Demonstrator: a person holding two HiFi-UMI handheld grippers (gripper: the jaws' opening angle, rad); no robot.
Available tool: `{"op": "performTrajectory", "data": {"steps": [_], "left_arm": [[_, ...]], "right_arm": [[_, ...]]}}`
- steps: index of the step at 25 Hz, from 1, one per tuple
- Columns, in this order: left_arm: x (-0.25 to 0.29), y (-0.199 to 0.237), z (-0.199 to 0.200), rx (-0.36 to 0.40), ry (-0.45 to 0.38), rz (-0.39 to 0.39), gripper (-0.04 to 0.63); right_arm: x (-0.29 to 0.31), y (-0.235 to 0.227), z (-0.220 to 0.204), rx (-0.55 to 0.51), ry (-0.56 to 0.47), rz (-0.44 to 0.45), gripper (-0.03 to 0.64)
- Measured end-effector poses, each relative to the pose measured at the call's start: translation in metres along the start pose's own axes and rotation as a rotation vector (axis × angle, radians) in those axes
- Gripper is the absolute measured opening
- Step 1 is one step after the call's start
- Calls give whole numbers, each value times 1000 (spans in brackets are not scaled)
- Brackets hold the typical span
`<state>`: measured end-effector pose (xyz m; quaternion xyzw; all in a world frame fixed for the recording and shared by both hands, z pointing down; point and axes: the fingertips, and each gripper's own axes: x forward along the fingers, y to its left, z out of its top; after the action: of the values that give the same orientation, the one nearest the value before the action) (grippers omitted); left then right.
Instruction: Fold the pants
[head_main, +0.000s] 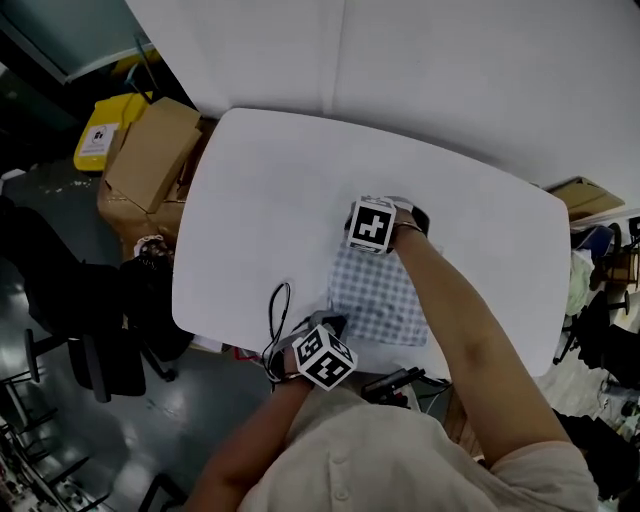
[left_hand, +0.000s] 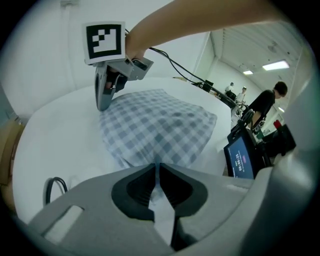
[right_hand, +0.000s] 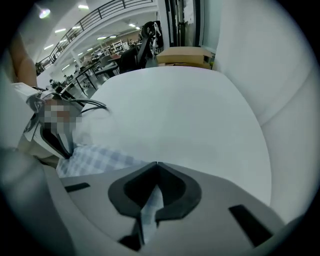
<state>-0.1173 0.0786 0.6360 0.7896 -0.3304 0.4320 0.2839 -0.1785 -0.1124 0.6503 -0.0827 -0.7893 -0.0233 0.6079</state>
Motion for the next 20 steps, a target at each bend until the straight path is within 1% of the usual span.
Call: {"op": "performTrajectory", "data": {"steps": [3,6,8,10,12,14,16,18,19,20], "left_arm": [[0,0,-9,-64,-6,19,37],[3,1,-11,-128,-24,-5,37],[0,3,-10,-175,-46,-31,37],[-10,4,-8,-203,-72,-48,38],[-23,4,-3,-180,-78,-54,38],[-35,1,4,-134,-79,-56,40],[-45,-6,16,-83,-86,-59,40],[-48,-17,31,-26,-91,-81,40],[-47,-24,38,2,-91,-100,40],[-43,-31,45,30,-88,-120,40]], "right_arm": [[0,-5,1,11,-28,-17,18],[0,-6,1,37,-51,-13,18],[1,-6,2,79,-82,-1,18],[-6,-9,4,154,-151,14,20],[-23,-17,5,234,-227,16,21],[-44,-25,0,276,-266,16,21],[-63,-24,-6,266,-265,28,21],[-76,-16,-16,219,-238,44,24],[-80,-10,-22,195,-219,53,47],[-82,-4,-28,177,-201,64,86]]}}
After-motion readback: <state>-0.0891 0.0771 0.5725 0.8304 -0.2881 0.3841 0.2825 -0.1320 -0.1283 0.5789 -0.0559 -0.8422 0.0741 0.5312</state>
